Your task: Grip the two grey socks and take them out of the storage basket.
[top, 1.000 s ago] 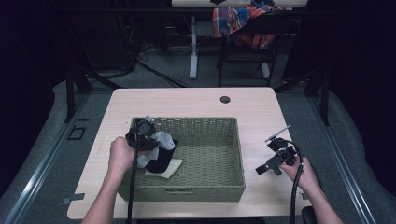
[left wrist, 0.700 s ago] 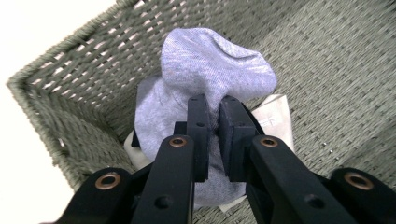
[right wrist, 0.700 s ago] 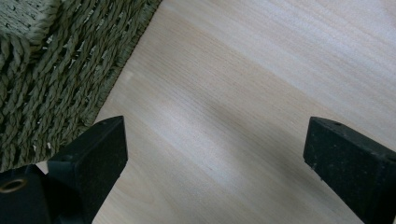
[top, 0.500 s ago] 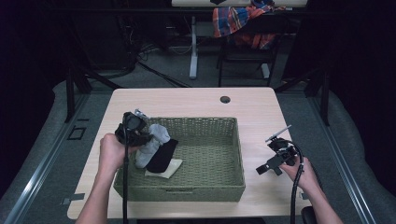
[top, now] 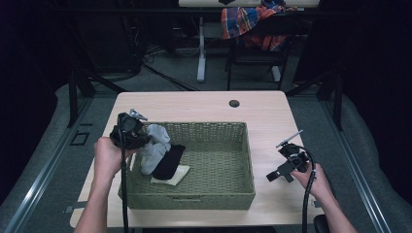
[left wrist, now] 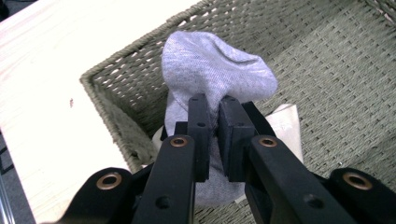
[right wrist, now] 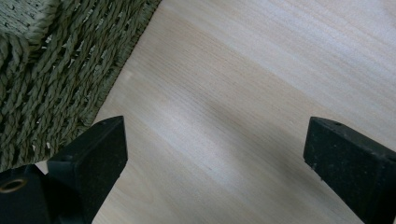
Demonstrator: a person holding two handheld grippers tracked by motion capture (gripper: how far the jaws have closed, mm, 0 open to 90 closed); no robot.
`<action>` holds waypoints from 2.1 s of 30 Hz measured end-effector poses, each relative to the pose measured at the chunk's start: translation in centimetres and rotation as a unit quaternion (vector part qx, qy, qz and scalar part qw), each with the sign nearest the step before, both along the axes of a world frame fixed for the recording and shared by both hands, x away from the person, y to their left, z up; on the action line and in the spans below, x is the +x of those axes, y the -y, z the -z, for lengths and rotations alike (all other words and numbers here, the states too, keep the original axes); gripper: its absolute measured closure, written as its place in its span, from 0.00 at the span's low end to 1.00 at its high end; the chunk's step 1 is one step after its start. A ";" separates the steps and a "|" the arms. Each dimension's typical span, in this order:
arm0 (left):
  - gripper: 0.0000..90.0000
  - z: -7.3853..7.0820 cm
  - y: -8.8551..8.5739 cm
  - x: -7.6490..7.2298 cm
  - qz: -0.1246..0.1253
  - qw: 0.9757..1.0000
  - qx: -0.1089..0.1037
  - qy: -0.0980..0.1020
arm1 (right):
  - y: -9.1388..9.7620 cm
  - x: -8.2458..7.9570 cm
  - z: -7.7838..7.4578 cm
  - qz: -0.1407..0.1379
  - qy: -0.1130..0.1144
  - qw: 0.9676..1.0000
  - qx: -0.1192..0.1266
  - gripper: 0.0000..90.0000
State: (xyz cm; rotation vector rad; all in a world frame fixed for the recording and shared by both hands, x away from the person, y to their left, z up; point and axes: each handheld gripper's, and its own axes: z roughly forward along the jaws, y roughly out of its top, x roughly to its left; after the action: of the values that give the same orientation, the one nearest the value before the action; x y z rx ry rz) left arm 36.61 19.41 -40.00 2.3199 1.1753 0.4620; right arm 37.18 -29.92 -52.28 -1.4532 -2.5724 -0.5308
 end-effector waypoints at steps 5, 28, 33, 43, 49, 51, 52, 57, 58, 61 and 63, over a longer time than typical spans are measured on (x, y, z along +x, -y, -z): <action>0.94 -0.6 -0.9 -0.3 -0.012 1.000 -0.004 0.009 | 0.0 0.0 0.0 0.001 0.000 1.000 -0.003 0.07; 0.94 -1.4 -7.8 -0.8 -0.123 0.992 -0.011 0.040 | 0.1 0.0 0.2 0.006 -0.005 1.000 0.005 0.07; 0.94 -0.2 -9.3 -0.4 -0.150 0.988 -0.010 0.029 | 0.0 -0.1 0.2 0.011 0.000 1.000 0.009 0.07; 0.94 2.7 -10.9 0.6 -0.181 0.984 -0.006 0.004 | 0.1 0.0 0.1 -0.002 -0.003 1.000 -0.001 0.07; 0.94 4.4 -11.6 1.1 -0.190 0.982 -0.011 -0.012 | 0.3 0.0 0.0 0.002 -0.003 1.000 0.003 0.07; 0.94 4.9 -11.8 1.2 -0.191 0.981 -0.014 -0.017 | 0.1 -0.2 0.1 0.016 0.003 1.000 0.015 0.07; 0.94 5.1 -11.8 1.3 -0.191 0.981 -0.015 -0.023 | 0.1 -0.3 0.3 0.025 0.007 0.999 0.023 0.07; 0.94 6.1 -12.1 1.5 -0.192 0.981 -0.027 -0.029 | 0.5 0.0 0.1 0.004 -0.004 1.000 0.005 0.07; 0.94 6.2 -12.1 1.5 -0.191 0.981 -0.026 -0.032 | 0.6 0.1 -0.1 -0.007 -0.009 1.000 0.000 0.07; 0.94 6.7 -12.0 1.7 -0.191 0.981 -0.019 -0.035 | 0.2 -0.2 0.3 0.020 0.006 1.000 0.015 0.07; 0.94 7.0 -11.8 1.8 -0.192 0.981 -0.017 -0.029 | 0.3 0.0 0.0 -0.005 -0.006 1.000 -0.003 0.07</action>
State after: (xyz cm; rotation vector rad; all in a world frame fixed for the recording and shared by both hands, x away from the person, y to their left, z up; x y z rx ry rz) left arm 38.39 31.24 -47.02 2.0891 1.6561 0.5047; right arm 37.23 -30.26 -52.28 -1.4412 -2.5722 -0.5136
